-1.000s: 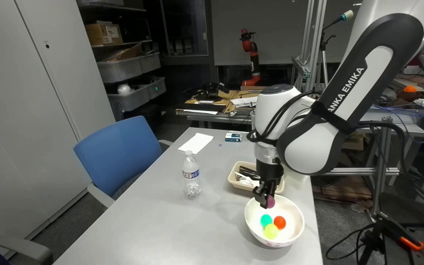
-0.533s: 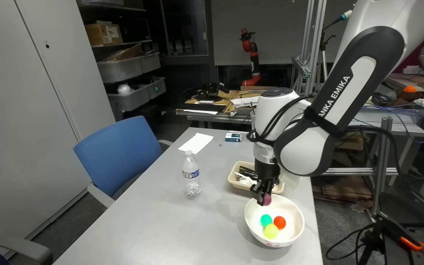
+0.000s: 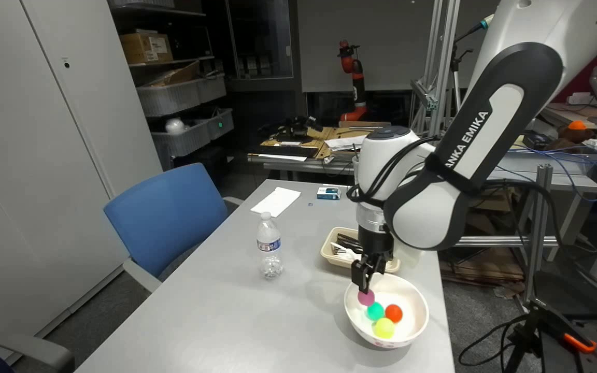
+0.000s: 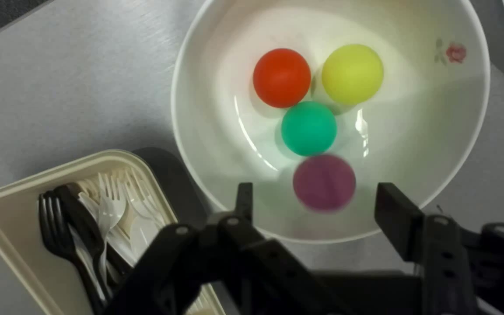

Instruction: Move the balls from the plate to the bowl

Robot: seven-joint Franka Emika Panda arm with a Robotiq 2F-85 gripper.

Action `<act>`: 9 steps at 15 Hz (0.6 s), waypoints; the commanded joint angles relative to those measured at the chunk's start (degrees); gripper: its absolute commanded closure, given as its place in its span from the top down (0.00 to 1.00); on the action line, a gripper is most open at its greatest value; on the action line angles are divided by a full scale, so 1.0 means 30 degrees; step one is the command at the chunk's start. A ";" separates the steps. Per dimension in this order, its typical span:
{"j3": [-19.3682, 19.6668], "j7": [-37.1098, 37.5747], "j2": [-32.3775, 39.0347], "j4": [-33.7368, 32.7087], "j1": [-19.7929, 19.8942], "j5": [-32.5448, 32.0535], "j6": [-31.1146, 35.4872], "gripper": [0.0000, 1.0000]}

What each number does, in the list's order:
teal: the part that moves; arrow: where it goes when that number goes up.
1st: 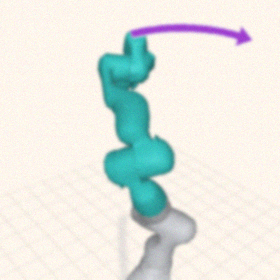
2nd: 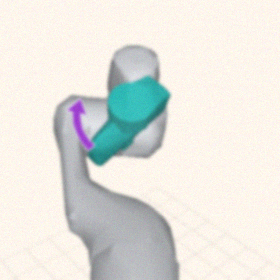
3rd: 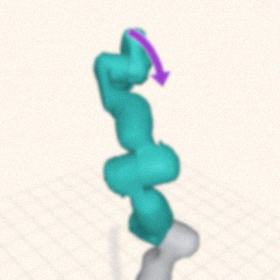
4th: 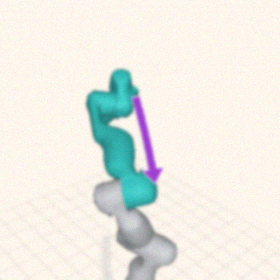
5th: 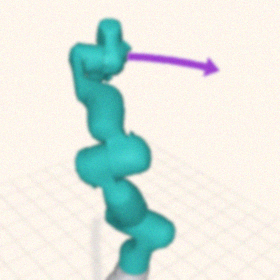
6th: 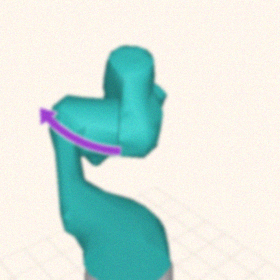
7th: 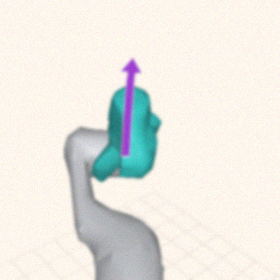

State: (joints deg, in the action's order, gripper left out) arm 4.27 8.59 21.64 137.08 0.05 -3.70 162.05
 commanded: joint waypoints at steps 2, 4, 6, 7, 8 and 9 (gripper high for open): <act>-0.0031 -0.0274 0.0181 -0.0323 0.0098 0.0507 -0.0186 1.00; -0.0071 -0.0277 0.0170 -0.0335 0.0126 0.0586 -0.0308 1.00; -0.0223 -0.0428 0.0122 -0.0346 0.0246 0.0824 -0.0601 1.00; -0.0363 -0.0613 0.0118 -0.0353 0.0365 0.1046 -0.0688 1.00; -0.0307 -0.0604 0.0115 -0.0366 0.0319 0.1056 -0.0793 1.00; -0.0308 -0.0639 0.0102 -0.0379 0.0318 0.1130 -0.0950 1.00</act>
State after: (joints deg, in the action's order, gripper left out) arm 4.21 8.56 21.90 136.83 0.05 -1.94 161.31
